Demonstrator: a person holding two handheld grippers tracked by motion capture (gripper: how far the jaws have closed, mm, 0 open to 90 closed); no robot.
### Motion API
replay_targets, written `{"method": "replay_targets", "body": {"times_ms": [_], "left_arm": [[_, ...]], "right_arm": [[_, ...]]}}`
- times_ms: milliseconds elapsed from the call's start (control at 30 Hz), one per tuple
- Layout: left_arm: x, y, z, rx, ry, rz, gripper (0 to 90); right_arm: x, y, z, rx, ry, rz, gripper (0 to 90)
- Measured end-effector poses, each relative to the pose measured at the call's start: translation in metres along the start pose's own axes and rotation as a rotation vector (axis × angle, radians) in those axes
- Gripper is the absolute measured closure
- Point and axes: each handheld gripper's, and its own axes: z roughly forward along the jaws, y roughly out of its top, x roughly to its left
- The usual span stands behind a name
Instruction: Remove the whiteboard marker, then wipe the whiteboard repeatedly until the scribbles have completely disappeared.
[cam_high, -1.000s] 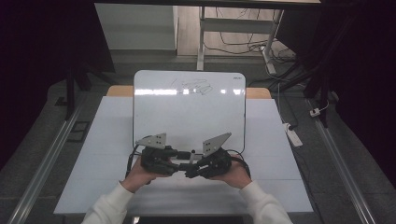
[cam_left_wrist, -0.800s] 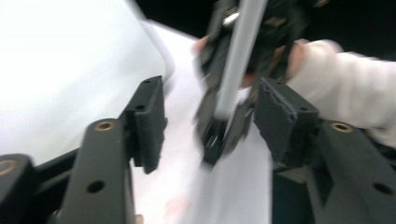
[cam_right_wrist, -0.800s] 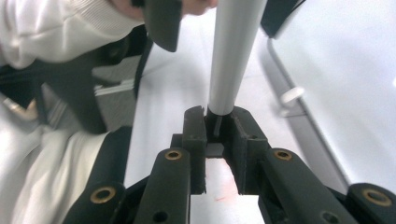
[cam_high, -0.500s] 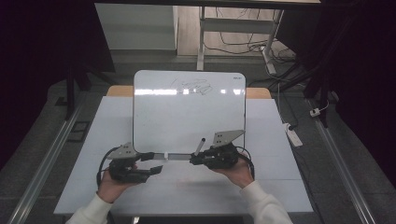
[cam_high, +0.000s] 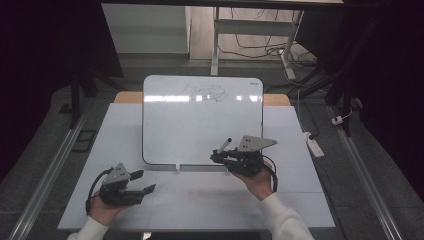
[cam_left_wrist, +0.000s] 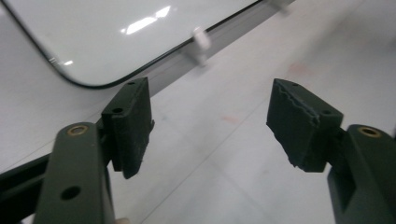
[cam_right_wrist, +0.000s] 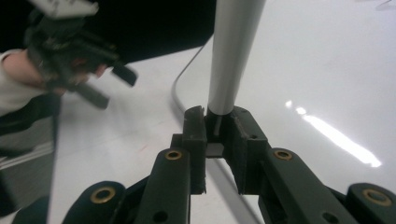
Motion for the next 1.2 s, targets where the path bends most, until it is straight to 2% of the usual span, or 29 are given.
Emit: {"method": "replay_targets", "body": {"times_ms": [100, 233, 433, 467, 500, 533, 567, 600, 667, 700, 733, 867, 900, 933, 1033, 1067, 1200], "left_arm": [[0.003, -0.004, 0.0, 0.006, 0.017, -0.012, 25.9], [0.005, -0.006, -0.001, -0.002, 0.038, -0.027, 22.2], [0.005, -0.006, -0.001, -0.007, 0.032, -0.022, 18.2], [0.005, -0.006, -0.001, -0.007, 0.03, -0.021, 18.0], [0.006, -0.006, 0.0, -0.007, 0.028, -0.023, 18.0], [0.007, -0.006, 0.0, -0.006, 0.026, -0.026, 18.0], [0.007, -0.006, 0.001, -0.005, 0.023, -0.03, 18.0], [0.008, -0.006, 0.001, -0.005, 0.018, -0.032, 18.0], [0.007, -0.007, 0.003, -0.001, 0.015, -0.03, 18.0], [0.006, -0.007, 0.003, 0.0, 0.013, -0.027, 18.0], [0.006, -0.007, 0.004, 0.002, 0.012, -0.026, 18.0], [0.004, -0.007, 0.005, 0.006, 0.007, -0.014, 18.0], [0.004, -0.007, 0.005, 0.005, 0.008, -0.013, 18.1], [0.005, -0.007, 0.005, 0.004, 0.008, -0.012, 18.1], [0.006, -0.008, 0.005, 0.006, 0.005, -0.012, 18.2], [0.006, -0.008, 0.005, 0.006, 0.004, -0.011, 18.2], [0.007, -0.009, 0.003, 0.001, 0.006, -0.014, 18.3]], "right_arm": [[-0.002, 0.002, -0.008, -0.04, -0.061, -0.009, 76.8], [-0.003, 0.004, -0.012, -0.064, -0.098, -0.012, 76.8], [-0.01, 0.013, -0.021, -0.116, -0.168, -0.004, 76.8], [-0.017, 0.019, -0.022, -0.15, -0.192, 0.011, 76.8], [-0.017, 0.019, -0.022, -0.15, -0.192, 0.011, 76.8], [-0.021, 0.022, -0.021, -0.16, -0.212, 0.014, 76.8], [-0.031, 0.033, -0.017, -0.169, -0.249, 0.016, 76.8], [-0.031, 0.033, -0.017, -0.169, -0.249, 0.016, 76.8], [-0.043, 0.045, -0.01, -0.168, -0.306, 0.001, 76.8], [-0.057, 0.057, -0.004, -0.17, -0.35, 0.007, 76.8], [-0.057, 0.057, -0.004, -0.17, -0.35, 0.007, 76.8], [-0.086, 0.073, 0.01, -0.156, -0.442, 0.03, 76.9], [-0.099, 0.078, 0.017, -0.148, -0.477, 0.045, 76.9], [-0.099, 0.078, 0.017, -0.148, -0.477, 0.045, 76.9], [-0.115, 0.083, 0.027, -0.135, -0.522, 0.06, 76.9], [-0.122, 0.085, 0.035, -0.125, -0.54, 0.056, 76.9], [-0.129, 0.087, 0.045, -0.097, -0.563, 0.045, 76.9]]}}
